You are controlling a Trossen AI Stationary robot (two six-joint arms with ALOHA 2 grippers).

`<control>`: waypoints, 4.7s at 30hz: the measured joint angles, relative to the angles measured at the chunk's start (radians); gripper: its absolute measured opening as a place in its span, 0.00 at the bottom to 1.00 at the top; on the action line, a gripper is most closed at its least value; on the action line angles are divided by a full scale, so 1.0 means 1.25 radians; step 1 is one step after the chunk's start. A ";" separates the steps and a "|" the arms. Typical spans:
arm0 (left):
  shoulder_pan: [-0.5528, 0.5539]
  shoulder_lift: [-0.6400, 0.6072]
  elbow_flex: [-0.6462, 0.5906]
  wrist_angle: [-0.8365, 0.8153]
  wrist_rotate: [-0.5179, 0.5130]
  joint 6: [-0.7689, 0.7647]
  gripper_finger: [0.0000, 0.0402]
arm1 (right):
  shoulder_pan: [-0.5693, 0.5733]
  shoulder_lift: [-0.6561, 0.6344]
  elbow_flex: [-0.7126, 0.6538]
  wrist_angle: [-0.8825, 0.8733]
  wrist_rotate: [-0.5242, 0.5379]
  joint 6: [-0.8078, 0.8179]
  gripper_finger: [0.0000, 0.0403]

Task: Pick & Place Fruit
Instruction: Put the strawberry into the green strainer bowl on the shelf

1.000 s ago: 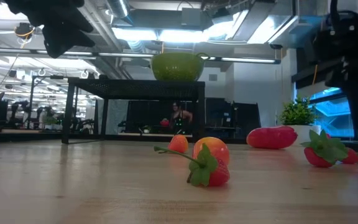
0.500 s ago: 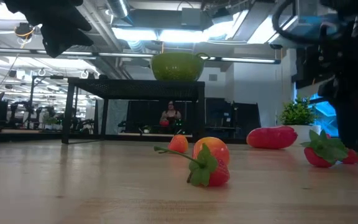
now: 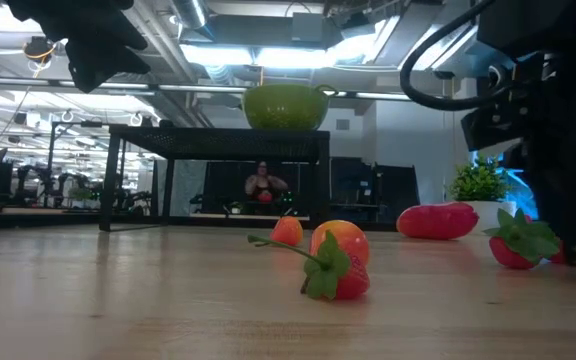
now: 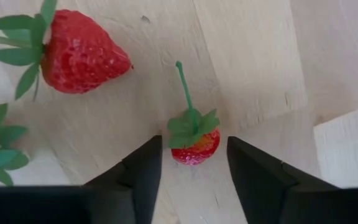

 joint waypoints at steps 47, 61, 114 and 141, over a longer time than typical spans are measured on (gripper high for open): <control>0.000 0.000 0.001 0.000 0.000 -0.002 0.35 | -0.037 -0.029 -0.002 -0.007 -0.005 -0.078 0.73; 0.000 0.000 0.001 -0.001 0.000 0.000 0.35 | -0.037 -0.029 -0.002 0.034 0.002 -0.144 0.57; 0.000 0.000 0.001 -0.001 -0.018 0.000 0.35 | -0.055 -0.029 -0.042 0.130 -0.029 -0.155 0.46; 0.000 0.000 0.000 -0.002 -0.018 0.000 0.35 | -0.074 -0.030 -0.042 0.133 -0.043 -0.165 0.22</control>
